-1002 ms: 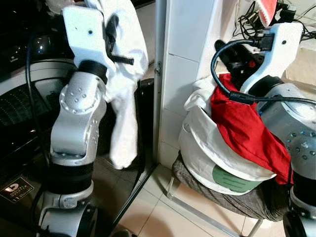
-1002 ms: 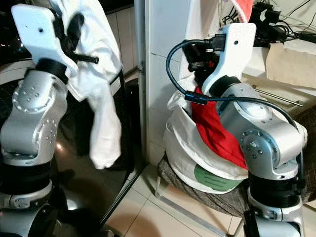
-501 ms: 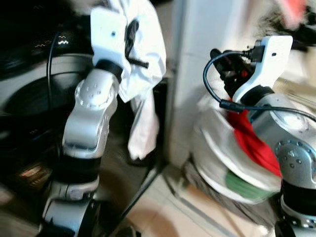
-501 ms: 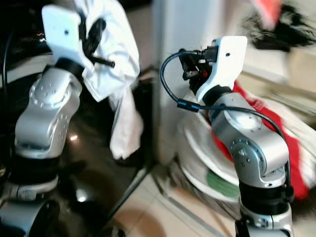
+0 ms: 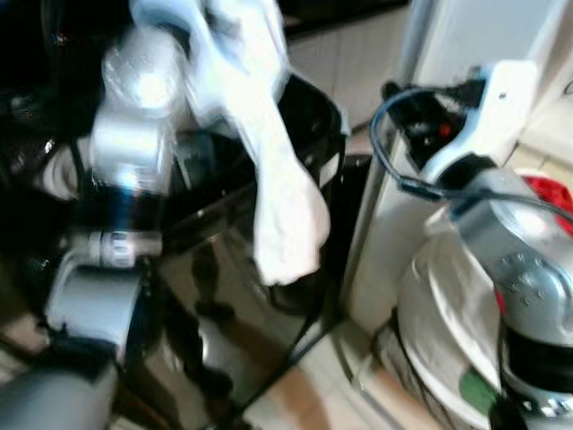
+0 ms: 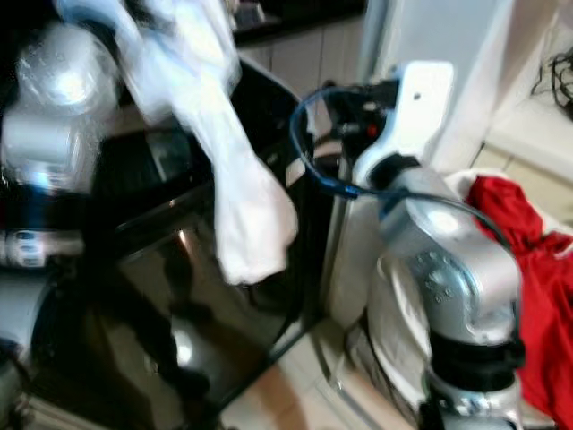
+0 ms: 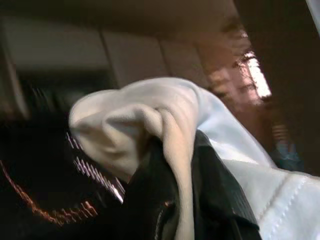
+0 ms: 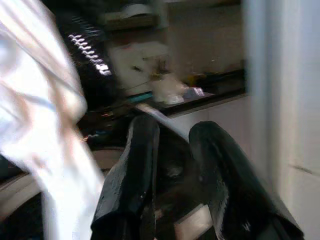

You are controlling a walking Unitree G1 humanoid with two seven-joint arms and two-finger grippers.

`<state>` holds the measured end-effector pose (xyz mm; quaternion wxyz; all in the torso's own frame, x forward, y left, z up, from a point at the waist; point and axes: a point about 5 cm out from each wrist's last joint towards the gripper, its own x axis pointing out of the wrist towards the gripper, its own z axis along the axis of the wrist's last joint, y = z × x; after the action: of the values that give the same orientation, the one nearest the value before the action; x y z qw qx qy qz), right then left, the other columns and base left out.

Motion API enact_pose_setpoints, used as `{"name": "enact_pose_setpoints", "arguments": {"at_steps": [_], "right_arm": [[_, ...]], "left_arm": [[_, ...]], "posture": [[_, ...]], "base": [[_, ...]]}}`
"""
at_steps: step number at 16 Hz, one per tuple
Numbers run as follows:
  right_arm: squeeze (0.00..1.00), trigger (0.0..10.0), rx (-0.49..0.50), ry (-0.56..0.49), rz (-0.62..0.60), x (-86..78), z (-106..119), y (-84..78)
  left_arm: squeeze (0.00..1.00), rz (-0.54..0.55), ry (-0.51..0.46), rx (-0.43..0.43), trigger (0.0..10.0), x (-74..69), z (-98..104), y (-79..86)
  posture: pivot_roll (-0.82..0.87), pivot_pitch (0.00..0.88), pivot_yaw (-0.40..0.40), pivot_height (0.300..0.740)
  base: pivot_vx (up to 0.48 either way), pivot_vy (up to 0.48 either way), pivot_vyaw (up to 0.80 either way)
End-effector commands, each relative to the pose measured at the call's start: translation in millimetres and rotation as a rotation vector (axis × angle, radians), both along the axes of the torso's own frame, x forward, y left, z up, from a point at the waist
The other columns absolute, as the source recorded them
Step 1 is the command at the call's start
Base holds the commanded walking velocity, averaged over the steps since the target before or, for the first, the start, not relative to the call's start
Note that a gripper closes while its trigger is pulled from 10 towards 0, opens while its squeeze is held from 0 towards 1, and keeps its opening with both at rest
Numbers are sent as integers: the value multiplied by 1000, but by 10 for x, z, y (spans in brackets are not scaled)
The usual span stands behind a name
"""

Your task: Clothes washing

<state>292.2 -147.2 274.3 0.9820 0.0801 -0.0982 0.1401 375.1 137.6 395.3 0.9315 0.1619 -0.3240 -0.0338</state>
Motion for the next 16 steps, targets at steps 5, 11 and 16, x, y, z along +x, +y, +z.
{"name": "enact_pose_setpoints", "arguments": {"at_steps": [5,11,16], "right_arm": [[0,10000,36,-68,91,-94,94,126],[0,10000,-43,-33,205,-175,3,277],[0,10000,-177,229,427,-310,-354,413]], "left_arm": [[0,743,-413,224,10000,-168,821,834],[0,485,298,399,10000,453,-893,690],[0,-47,662,303,10000,486,-1427,175]], "posture": [[-20,0,45,740],[-27,0,42,740],[-25,0,40,740]], "base": [[0,0,0],[0,0,0],[0,0,0]]}}
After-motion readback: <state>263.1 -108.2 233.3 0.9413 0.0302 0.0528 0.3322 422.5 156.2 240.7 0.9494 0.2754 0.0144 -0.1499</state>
